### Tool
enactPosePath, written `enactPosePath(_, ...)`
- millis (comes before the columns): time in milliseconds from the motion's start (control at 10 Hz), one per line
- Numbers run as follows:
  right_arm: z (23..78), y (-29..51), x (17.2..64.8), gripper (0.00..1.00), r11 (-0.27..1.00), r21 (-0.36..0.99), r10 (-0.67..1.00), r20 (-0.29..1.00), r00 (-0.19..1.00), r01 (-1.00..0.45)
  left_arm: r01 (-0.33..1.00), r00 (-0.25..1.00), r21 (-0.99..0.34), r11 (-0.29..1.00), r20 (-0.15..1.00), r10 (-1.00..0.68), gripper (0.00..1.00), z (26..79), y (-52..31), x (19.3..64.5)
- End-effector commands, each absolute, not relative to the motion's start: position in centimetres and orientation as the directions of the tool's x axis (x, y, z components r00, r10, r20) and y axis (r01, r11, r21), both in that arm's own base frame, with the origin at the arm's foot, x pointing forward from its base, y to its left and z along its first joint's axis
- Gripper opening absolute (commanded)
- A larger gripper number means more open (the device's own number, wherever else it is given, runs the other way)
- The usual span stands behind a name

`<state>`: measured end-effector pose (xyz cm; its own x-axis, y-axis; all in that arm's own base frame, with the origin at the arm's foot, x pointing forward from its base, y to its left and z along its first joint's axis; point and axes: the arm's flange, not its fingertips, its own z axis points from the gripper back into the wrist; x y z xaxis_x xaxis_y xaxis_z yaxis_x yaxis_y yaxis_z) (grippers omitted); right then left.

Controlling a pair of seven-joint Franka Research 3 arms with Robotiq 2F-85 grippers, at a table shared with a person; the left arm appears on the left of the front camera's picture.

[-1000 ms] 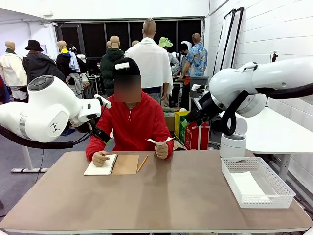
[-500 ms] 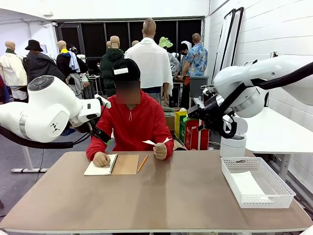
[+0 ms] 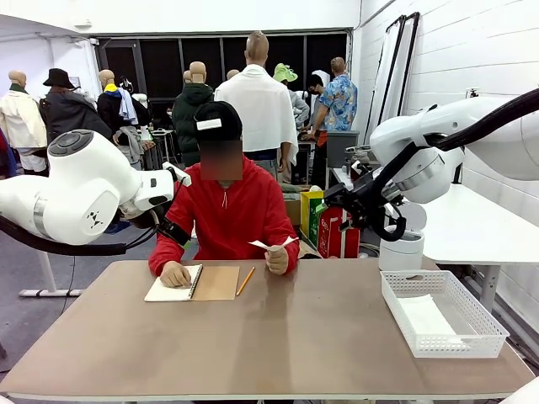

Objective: Sort the paper based on its condition.
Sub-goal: If a person hands you a paper, place it in the Organizing basket , and if it's crumpled, put it in the Trash can.

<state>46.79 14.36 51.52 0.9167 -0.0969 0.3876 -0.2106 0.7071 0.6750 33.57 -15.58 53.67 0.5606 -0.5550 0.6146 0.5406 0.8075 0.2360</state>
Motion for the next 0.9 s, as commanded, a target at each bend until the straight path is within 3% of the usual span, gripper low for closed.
enactPosePath(0, 51.5, 14.2, 46.3, 1.00, 0.705, 0.673, -0.095, 0.400, 0.911, -0.222, 0.542, 0.560, 0.239, 0.806, 0.612, -0.559, 1.00, 53.6, -15.5, 33.6)
enactPosePath(200, 51.8, 14.5, 46.6, 1.00, 0.708, 0.672, -0.094, 0.395, 0.914, -0.217, 0.542, 0.560, 0.239, 0.806, 0.612, -0.559, 1.00, 53.6, -15.5, 33.6)
enactPosePath(400, 51.1, 14.5, 49.2, 1.00, 0.586, 0.798, -0.112, 0.250, 0.962, -0.139, 0.542, 0.560, 0.239, 0.806, 0.612, -0.559, 1.00, 53.6, -15.5, 33.6)
enactPosePath(800, 49.2, 14.9, 52.7, 1.00, 0.503, 0.863, -0.111, 0.109, 0.988, -0.039, 0.542, 0.560, 0.239, 0.806, 0.612, -0.559, 1.00, 53.6, -15.5, 33.6)
